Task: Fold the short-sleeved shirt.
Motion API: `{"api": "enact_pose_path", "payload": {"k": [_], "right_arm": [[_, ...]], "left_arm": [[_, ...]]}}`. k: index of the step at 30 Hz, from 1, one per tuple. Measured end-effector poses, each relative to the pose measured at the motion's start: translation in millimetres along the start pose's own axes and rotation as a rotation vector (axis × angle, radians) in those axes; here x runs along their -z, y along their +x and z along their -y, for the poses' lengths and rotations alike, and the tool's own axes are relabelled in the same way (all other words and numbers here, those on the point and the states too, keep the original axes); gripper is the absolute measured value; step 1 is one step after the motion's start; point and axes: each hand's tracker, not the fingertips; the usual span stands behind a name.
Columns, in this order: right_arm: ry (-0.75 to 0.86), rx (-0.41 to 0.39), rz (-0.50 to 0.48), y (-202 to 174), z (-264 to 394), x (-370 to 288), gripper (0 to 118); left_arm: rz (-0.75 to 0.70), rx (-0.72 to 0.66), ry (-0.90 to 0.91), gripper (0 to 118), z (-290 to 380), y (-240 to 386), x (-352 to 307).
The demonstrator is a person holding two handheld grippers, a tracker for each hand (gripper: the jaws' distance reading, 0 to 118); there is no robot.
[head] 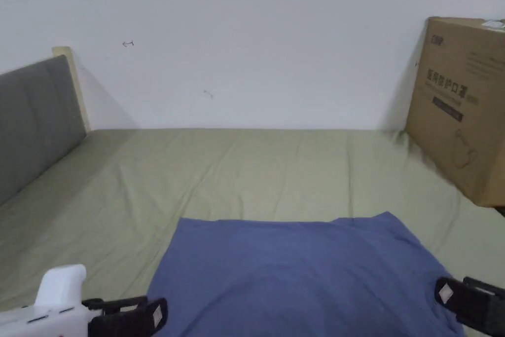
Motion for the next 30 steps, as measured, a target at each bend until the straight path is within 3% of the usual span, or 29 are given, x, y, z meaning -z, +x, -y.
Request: {"api": "enact_pose_path", "payload": {"k": [2,3,4,5,6,7,10,12,15,17,18,20,21,23,26,27,28,29,30], "right_arm": [[0.088,0.018,-0.028,-17.1,-1.1,-11.5,98],[0.089,0.020,-0.017,-25.0,-1.0,-14.0,92],[0.100,0.019,0.006,-31.6,0.5,-15.7,54],[0.115,0.014,0.022,-36.2,1.6,-17.5,4],[0.120,-0.001,0.031,-44.4,1.5,-17.4,0],[0.093,-0.034,0.053,-47.0,-0.3,-12.3,0],[-0.009,-0.060,0.031,-47.6,-3.7,-2.8,0],[-0.013,-0.054,0.044,-49.4,-0.6,-1.6,0],[-0.086,-0.038,0.045,-45.8,7.1,7.7,0],[-0.120,-0.017,0.045,-43.7,11.8,12.1,0],[-0.143,-0.006,0.046,-40.2,16.8,16.8,0],[-0.171,0.001,0.046,-39.0,19.0,20.1,0],[-0.181,-0.003,0.046,-39.2,19.3,20.7,0],[-0.198,-0.013,0.051,-37.8,23.7,22.6,0],[-0.215,-0.018,0.054,-34.7,28.5,24.6,0],[-0.222,-0.019,0.056,-33.0,29.2,25.7,0],[-0.229,-0.020,0.061,-30.9,29.7,26.8,0],[-0.235,-0.020,0.067,-28.6,30.0,27.4,0],[-0.238,-0.019,0.075,-25.2,34.3,27.6,0]], "left_arm": [[-0.051,0.035,0.097,113,18.7,-3.4,16.9],[-0.067,0.054,0.132,104,23.0,1.5,11.8],[-0.048,0.058,0.154,66,26.2,9.2,6.3],[-0.034,0.068,0.148,19,28.5,18.1,2.6],[-0.037,0.074,0.144,4,29.6,21.4,1.4],[-0.059,0.101,0.125,0,29.0,24.8,5.2],[-0.185,0.144,-0.027,0,26.7,1.4,19.1],[-0.206,0.062,-0.117,0,31.4,-19.0,28.8],[-0.225,-0.070,-0.447,0,46.8,-57.3,57.4],[-0.222,-0.047,-0.551,0,67.6,-74.6,74.3],[-0.244,-0.014,-0.527,9,73.2,-83.7,83.9],[-0.238,-0.023,-0.509,96,82.8,-79.6,85.3],[-0.224,-0.027,-0.495,118,93.6,-79.2,81.9],[-0.166,-0.031,-0.386,113,100.5,-77.5,90.8],[-0.207,-0.005,-0.446,113,111.9,-100.4,114.5],[-0.245,0.036,-0.466,110,118.8,-107.8,128.9],[-0.275,0.062,-0.490,80,124.4,-113.5,140.4],[-0.246,0.067,-0.501,31,115.6,-88.0,121.2],[-0.230,0.069,-0.499,8,118.0,-89.4,123.2]]}}
